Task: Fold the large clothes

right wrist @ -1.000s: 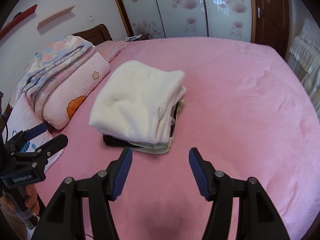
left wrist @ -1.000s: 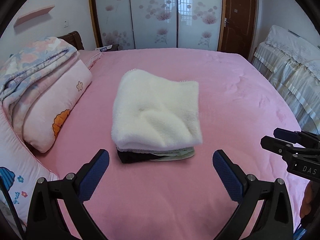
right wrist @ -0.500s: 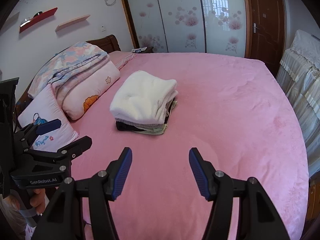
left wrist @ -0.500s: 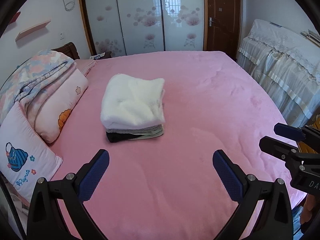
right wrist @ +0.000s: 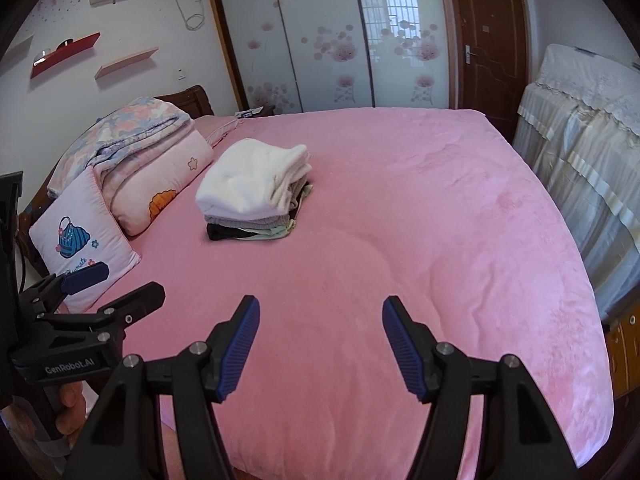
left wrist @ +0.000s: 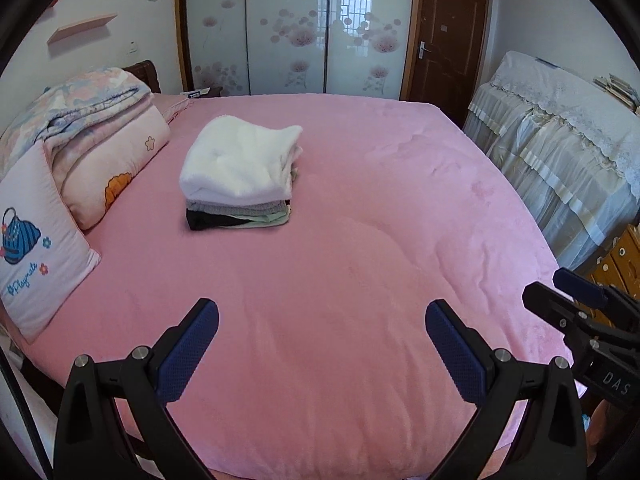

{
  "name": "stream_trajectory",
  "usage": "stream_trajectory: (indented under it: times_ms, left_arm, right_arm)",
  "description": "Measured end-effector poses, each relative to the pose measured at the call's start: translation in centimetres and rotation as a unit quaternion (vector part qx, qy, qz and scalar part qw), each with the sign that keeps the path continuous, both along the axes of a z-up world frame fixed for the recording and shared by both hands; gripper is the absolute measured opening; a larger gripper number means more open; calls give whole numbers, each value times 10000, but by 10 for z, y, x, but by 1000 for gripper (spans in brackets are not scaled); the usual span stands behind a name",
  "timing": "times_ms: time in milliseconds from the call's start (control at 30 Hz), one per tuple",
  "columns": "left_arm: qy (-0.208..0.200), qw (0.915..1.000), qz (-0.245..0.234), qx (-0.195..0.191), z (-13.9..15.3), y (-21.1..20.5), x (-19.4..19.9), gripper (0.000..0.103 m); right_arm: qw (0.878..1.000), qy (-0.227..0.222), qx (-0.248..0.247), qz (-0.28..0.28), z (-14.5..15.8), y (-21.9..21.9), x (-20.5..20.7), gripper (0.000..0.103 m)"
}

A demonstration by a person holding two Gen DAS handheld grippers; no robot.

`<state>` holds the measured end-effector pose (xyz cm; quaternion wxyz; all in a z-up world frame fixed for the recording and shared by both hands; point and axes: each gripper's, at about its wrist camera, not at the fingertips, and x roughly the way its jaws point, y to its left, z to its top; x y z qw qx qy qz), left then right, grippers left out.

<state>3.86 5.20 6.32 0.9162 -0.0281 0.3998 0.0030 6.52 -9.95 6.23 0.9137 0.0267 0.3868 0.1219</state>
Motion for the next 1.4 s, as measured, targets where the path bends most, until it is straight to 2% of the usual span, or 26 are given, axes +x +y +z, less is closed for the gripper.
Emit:
stream_trajectory:
  times_ms: [133, 333, 533, 867, 1400]
  left_arm:
    - [67, 9996, 160, -233, -10, 3, -12, 103]
    - [-112, 9993, 342, 57, -22, -2, -27, 103]
    - [47, 9998, 199, 57, -35, -9, -32, 103]
    - [85, 9998, 3, 169, -43, -19, -33, 103]
    - [216, 9995, 2, 246, -46, -24, -33, 102]
  right_arm:
    - [9997, -95, -125, -176, -14, -2, -21, 64]
    - [9993, -45, 113, -355, -31, -8, -38, 64]
    - [9985, -142, 130, -520, -35, -9, -51, 64]
    - [9983, -193, -140, -528, -38, 0, -56, 64]
    - [9979, -194, -318, -530, -40, 1, -53, 64]
